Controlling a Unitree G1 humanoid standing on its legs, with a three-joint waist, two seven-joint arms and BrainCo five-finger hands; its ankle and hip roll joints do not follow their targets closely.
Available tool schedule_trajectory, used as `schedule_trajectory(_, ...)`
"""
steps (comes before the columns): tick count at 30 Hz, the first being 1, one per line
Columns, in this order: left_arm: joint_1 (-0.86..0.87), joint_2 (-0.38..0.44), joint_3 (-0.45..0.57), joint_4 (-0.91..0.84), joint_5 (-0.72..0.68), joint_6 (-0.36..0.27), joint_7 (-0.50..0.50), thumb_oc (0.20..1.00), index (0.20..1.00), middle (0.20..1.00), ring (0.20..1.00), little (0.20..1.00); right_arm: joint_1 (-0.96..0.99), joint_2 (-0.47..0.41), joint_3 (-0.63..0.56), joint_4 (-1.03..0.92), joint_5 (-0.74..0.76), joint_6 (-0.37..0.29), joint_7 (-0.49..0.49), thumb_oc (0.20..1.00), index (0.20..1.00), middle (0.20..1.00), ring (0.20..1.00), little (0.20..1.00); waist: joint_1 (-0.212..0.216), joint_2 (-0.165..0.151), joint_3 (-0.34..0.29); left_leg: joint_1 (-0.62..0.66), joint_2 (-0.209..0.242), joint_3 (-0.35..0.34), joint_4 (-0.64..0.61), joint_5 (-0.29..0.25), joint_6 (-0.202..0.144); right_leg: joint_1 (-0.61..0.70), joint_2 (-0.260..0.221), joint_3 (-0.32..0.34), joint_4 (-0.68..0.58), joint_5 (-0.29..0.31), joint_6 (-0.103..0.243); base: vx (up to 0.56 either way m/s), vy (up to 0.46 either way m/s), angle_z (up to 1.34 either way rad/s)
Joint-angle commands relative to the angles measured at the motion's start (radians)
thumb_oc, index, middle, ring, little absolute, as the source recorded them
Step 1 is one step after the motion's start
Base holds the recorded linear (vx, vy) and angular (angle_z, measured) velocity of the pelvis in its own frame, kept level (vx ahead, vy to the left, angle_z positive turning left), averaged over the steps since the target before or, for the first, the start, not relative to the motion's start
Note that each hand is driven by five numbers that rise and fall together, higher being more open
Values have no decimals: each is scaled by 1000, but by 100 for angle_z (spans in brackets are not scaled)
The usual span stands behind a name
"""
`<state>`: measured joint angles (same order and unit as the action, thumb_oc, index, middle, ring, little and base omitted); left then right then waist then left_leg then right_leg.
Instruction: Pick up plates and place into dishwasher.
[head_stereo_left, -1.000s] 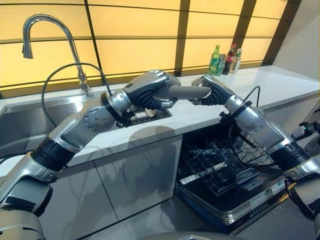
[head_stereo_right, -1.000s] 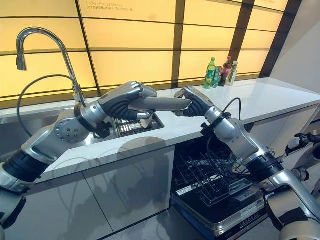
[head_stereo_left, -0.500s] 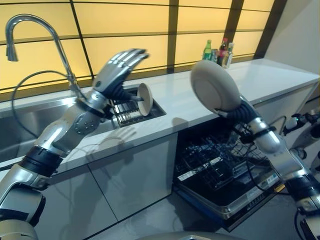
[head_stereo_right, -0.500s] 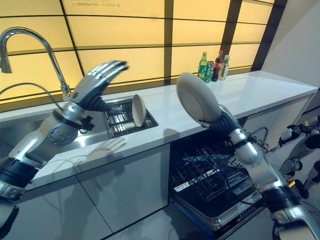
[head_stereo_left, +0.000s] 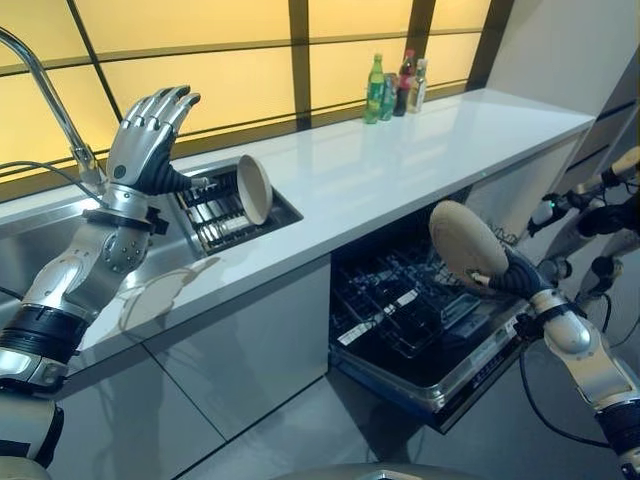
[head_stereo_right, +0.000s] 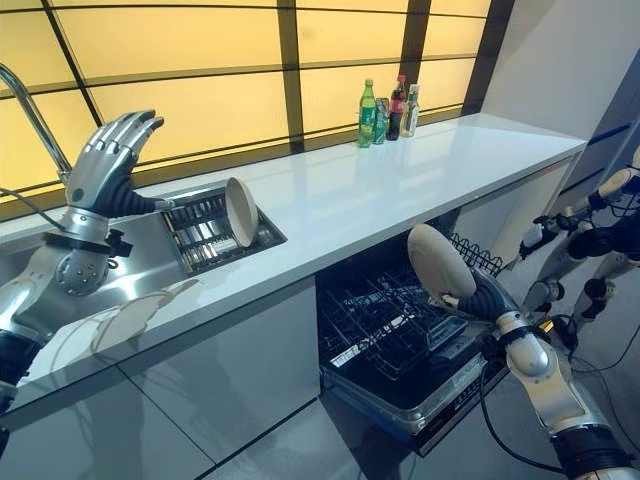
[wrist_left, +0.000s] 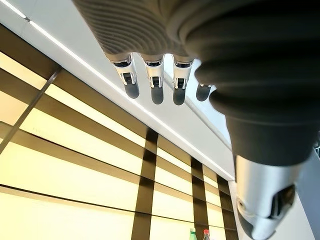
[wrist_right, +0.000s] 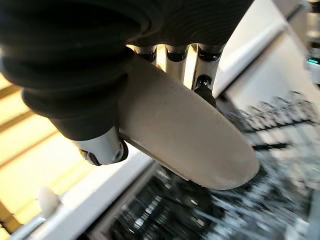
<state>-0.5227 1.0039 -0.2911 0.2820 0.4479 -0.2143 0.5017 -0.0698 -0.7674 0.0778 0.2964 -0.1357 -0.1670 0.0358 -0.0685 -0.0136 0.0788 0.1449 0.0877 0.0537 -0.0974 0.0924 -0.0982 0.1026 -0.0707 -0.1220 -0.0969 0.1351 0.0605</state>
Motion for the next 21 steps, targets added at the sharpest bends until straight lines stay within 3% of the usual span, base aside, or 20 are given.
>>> schedule_trajectory(1,-48,65,43,40,-39,17,21,1000,1000,1000,1000,1000,-93,-78,24,-2,14,12,35,200,200,200,200,200,1,23,45,32,-137,70,10,-174,94,45,30,-1,25,-145,54,0,0,0)
schedule_trajectory(7,-121,63,-30,53,-53,25,1,1000,1000,1000,1000,1000,-206,-75,158,123,60,55,108,200,200,200,200,200,26,22,54,25,-139,59,10,-170,88,45,25,-20,19,-142,53,11,-9,1)
schedule_trajectory(16,-265,26,-153,50,-78,17,-30,1000,1000,1000,1000,1000,-479,16,351,470,136,89,214,200,200,200,200,200,92,26,62,2,-143,21,10,-159,81,43,17,-53,10,-139,47,23,-21,8)
schedule_trajectory(21,-317,3,-189,43,-71,26,-48,1000,1000,1000,1000,1000,-568,65,397,588,144,100,230,200,200,200,200,200,116,30,72,-12,-144,7,10,-151,80,37,13,-65,10,-139,42,1,-12,11)
